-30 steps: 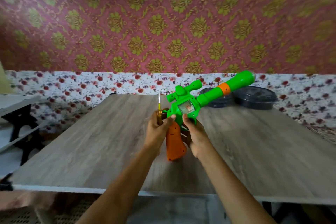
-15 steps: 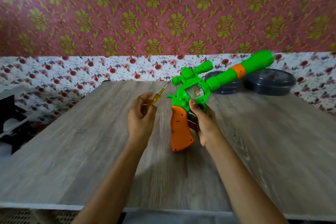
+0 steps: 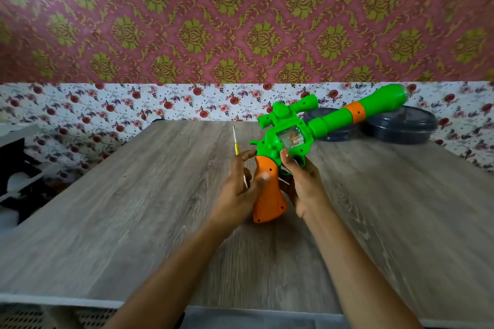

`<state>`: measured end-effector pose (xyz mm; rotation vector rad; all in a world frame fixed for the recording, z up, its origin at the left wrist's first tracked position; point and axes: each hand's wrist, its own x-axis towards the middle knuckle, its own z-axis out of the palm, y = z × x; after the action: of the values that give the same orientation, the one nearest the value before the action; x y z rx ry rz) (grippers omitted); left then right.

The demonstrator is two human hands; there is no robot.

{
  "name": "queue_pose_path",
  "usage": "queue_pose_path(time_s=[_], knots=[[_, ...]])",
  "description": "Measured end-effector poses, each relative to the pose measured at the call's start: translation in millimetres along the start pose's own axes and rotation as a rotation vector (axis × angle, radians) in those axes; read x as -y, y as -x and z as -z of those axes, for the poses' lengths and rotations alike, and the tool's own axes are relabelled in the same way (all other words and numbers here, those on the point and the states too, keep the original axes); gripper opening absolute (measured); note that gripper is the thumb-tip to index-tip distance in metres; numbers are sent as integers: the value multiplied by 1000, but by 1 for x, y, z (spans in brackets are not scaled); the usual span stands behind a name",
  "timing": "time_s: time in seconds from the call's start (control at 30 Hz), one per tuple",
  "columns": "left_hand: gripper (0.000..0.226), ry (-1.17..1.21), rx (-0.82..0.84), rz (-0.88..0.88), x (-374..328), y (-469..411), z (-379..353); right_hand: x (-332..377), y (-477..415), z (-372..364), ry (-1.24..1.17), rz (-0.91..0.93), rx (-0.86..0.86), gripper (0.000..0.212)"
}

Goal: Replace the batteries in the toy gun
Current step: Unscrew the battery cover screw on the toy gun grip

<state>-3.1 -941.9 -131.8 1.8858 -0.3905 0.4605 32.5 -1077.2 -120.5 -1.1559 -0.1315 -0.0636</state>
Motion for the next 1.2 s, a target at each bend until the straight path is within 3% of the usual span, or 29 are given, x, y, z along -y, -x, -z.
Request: queue_pose_path(time_s=[0.1, 0.23, 0.4, 0.57, 0.67, 0.77, 0.83, 0.93, 1.03, 1.2], knots=[[62, -40, 12, 1, 5, -1, -1, -2, -1, 1, 6, 8, 62, 42], [53, -13, -68, -53, 11, -5, 2, -9, -3, 0, 32, -12, 183, 38], [53, -12, -55, -39, 8, -5, 1, -10, -2, -1, 73, -23, 168, 42], [52, 370, -140, 148, 1, -15, 24, -5, -5, 4, 94, -44, 137, 43], [72, 198, -89, 123, 1, -10, 27, -5, -6, 8, 85, -58, 152, 43], [77, 129, -54, 18, 1, -7, 21, -6, -5, 9, 98, -63, 162, 42], [60, 139, -153, -90, -3, -8, 25, -7, -6, 11, 93, -59, 158, 43], [3, 232, -402, -157, -13, -7, 32, -7, -8, 13, 85, -54, 150, 37], [25, 242, -506, -189, -18, -4, 36, -7, -9, 14, 85, -48, 158, 31], [14, -50, -445, -182, -21, 1, 36, -6, -7, 14, 76, -44, 154, 20]])
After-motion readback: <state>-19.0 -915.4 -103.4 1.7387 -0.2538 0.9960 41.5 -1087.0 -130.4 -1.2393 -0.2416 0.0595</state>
